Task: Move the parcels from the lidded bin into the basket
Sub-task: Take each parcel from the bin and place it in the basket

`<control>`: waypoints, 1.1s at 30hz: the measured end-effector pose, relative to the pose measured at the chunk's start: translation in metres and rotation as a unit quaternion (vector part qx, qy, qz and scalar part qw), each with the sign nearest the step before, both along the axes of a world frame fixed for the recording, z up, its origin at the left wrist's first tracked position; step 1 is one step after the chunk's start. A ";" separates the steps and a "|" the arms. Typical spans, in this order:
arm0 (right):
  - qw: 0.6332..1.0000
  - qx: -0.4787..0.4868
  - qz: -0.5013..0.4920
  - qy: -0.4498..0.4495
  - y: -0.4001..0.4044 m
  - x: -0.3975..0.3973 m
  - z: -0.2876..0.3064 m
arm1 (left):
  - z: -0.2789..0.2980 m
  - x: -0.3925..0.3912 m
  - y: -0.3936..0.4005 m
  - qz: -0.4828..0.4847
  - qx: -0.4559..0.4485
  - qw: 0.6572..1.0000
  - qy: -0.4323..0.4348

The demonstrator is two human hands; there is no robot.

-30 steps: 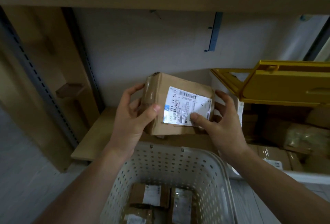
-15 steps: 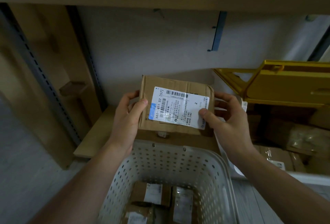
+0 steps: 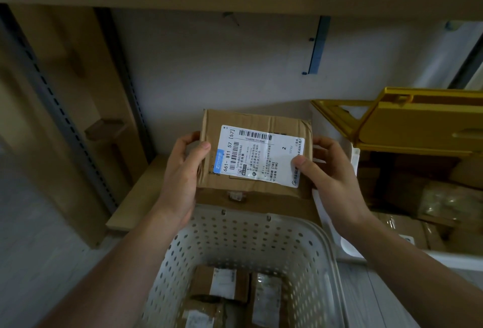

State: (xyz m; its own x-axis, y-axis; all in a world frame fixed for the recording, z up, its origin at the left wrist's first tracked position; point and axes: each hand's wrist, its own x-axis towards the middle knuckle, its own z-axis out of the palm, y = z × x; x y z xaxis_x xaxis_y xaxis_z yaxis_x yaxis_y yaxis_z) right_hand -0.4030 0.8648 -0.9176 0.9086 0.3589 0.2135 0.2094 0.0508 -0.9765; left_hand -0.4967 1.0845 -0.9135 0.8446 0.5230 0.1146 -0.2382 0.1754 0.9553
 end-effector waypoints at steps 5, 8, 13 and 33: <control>0.994 0.027 0.090 0.053 -0.004 0.000 0.003 | -0.001 0.001 0.001 -0.011 -0.035 0.999 0.017; 0.991 0.048 0.106 0.068 -0.004 0.001 0.005 | -0.004 0.001 0.003 -0.017 -0.053 0.998 0.026; 0.983 0.118 0.074 0.117 -0.001 0.001 0.010 | -0.005 -0.002 0.008 -0.049 -0.057 0.997 0.034; 0.991 0.045 0.077 0.099 0.008 -0.009 0.006 | -0.001 0.000 -0.001 -0.030 -0.095 0.995 -0.015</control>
